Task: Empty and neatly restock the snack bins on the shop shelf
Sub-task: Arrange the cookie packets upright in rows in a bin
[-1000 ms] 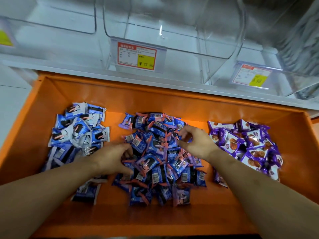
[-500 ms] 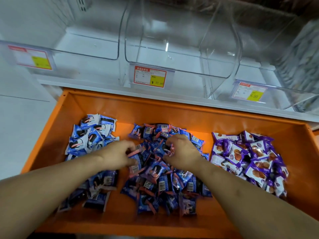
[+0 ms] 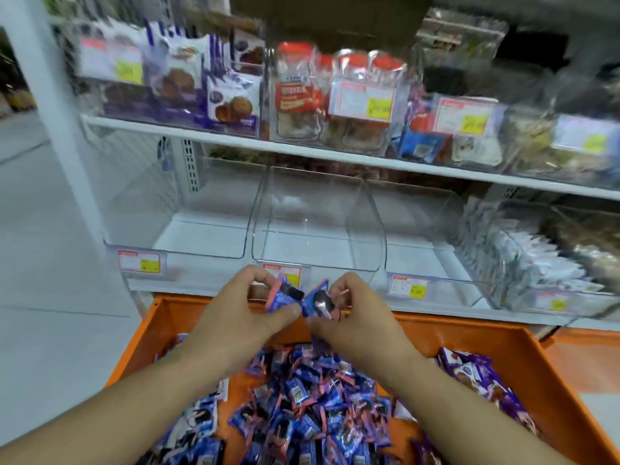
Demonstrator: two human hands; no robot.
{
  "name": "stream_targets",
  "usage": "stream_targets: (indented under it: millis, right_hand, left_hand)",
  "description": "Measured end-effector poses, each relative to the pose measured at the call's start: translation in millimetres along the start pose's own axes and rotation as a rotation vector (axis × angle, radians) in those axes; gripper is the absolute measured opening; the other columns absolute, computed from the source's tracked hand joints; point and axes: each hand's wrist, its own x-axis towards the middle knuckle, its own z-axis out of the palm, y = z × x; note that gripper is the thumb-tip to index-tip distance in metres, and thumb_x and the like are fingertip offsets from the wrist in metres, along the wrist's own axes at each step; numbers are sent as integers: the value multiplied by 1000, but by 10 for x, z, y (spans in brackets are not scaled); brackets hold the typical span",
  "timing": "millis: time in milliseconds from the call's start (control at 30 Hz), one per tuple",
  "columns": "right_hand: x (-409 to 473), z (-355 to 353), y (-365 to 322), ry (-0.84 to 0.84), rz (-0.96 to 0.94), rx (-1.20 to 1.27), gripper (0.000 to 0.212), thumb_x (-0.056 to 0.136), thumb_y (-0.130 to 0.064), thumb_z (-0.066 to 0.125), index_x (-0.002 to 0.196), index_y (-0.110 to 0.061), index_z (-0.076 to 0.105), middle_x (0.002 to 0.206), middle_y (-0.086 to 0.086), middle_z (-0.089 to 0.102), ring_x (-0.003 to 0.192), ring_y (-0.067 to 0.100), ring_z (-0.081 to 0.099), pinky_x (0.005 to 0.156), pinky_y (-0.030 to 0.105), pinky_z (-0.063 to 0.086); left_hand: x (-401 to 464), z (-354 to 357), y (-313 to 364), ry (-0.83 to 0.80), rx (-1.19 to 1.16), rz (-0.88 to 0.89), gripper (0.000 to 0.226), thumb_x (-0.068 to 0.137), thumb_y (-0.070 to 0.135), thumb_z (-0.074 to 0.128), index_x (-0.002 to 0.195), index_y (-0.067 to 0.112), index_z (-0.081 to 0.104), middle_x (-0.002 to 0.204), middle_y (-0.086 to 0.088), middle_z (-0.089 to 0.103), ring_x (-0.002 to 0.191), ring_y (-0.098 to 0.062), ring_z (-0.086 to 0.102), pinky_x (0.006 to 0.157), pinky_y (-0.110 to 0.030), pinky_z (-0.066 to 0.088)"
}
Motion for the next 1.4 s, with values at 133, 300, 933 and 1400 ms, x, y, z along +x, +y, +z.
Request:
stream_targets:
  millis: [133,300,933,1400]
  right_hand:
    - [-75,-1,-163,30,16,216,40,80,-18,88,89,-32,52,85,-3,64,75,39,72,68,58,61]
    - [-11,-98,-252,51,-23,247,37,80,-17,90,91,-28,55,92,0,68,78,37,72,70,55,64]
    - [115,-305,-279,37,-113,265,27,88,-6,79,100,-27,67,90,-5,70,66,16,65,62,28,56]
    - [68,-400,-278,35,-208,349,36,89,-10,82,111,-36,70,100,19,69,79,27,59,71,46,48]
  left_hand:
    - [-41,8,266,-64,-477,-79,22,99,36,65,110,18,72,112,-4,77,106,-21,75,99,-41,59]
    - [126,-61,299,-45,-564,-54,15,89,7,71,103,11,76,106,-15,76,102,-24,76,94,-39,61]
    - [268,-287,342,-147,-592,-137,26,94,-2,64,120,3,67,112,-13,77,103,-30,76,78,-45,65]
    - [206,-387,352,53,-5,-36,32,71,40,92,96,32,73,91,20,74,77,1,67,73,-23,50]
